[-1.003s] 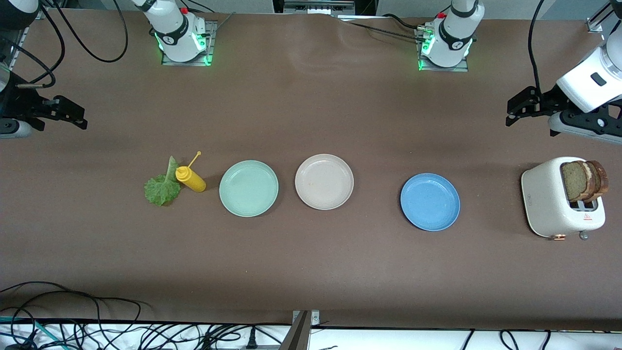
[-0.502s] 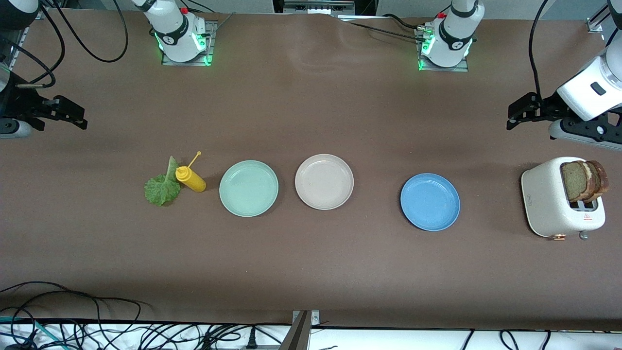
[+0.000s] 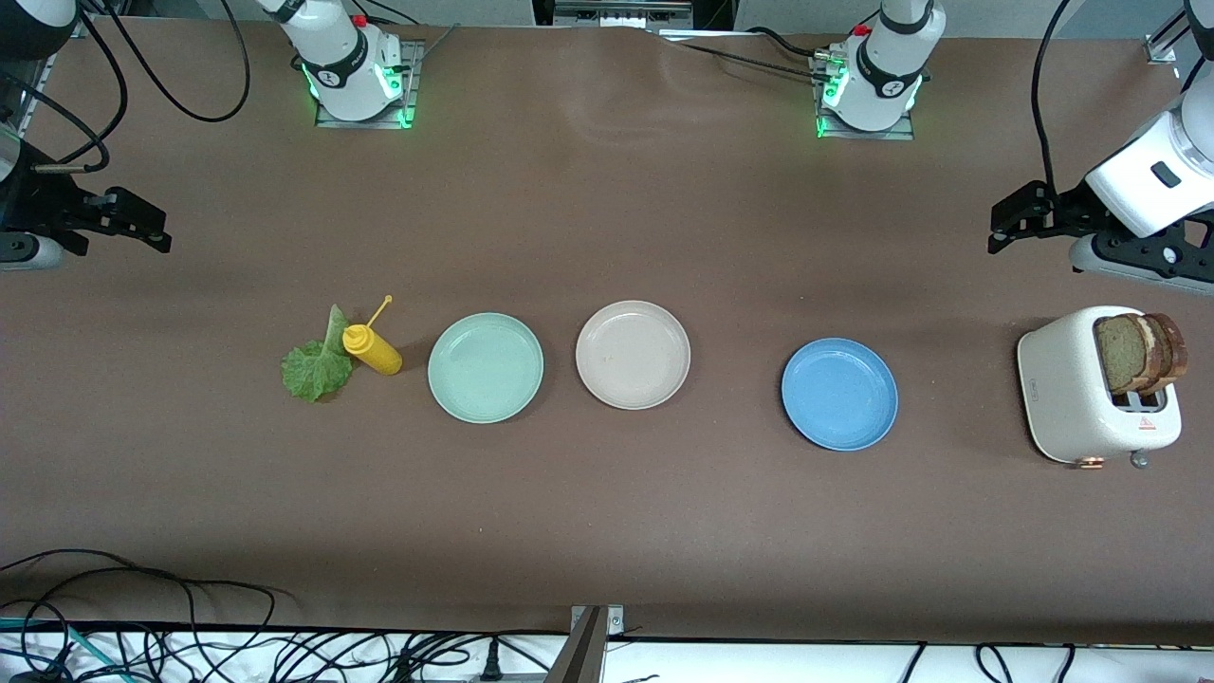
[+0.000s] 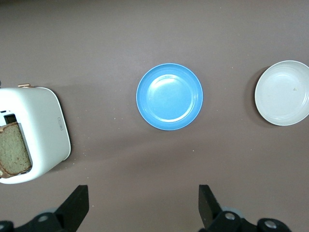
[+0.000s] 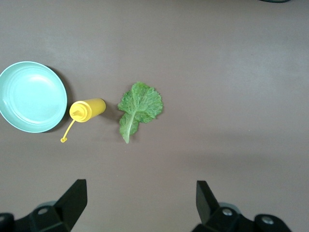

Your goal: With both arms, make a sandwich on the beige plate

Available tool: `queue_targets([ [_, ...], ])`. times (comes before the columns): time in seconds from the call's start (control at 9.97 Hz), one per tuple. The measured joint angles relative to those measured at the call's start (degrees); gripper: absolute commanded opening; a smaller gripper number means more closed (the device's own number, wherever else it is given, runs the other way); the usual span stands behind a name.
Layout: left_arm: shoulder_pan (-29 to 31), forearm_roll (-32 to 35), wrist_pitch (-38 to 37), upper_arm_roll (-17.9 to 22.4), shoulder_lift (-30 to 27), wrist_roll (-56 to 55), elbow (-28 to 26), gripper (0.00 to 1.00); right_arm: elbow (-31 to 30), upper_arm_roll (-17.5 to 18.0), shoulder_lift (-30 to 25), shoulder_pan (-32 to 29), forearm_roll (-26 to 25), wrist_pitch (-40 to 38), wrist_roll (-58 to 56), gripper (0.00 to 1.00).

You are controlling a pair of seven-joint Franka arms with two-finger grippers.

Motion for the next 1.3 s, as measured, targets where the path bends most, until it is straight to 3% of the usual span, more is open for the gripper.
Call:
queue_targets([
  [0.9, 0.01, 0.0, -0.05, 0.01, 0.06, 0.0, 0.0, 1.0, 0.0, -0.04, 0.95, -0.02, 0.0, 0.0, 0.04, 1.0],
  [1.3, 0.02, 0.0, 0.21, 0.03, 2.88, 0.0, 0.01, 1.0, -0.52, -0.09, 4.18, -0.07, 0.01, -1.49, 0.05, 1.0],
])
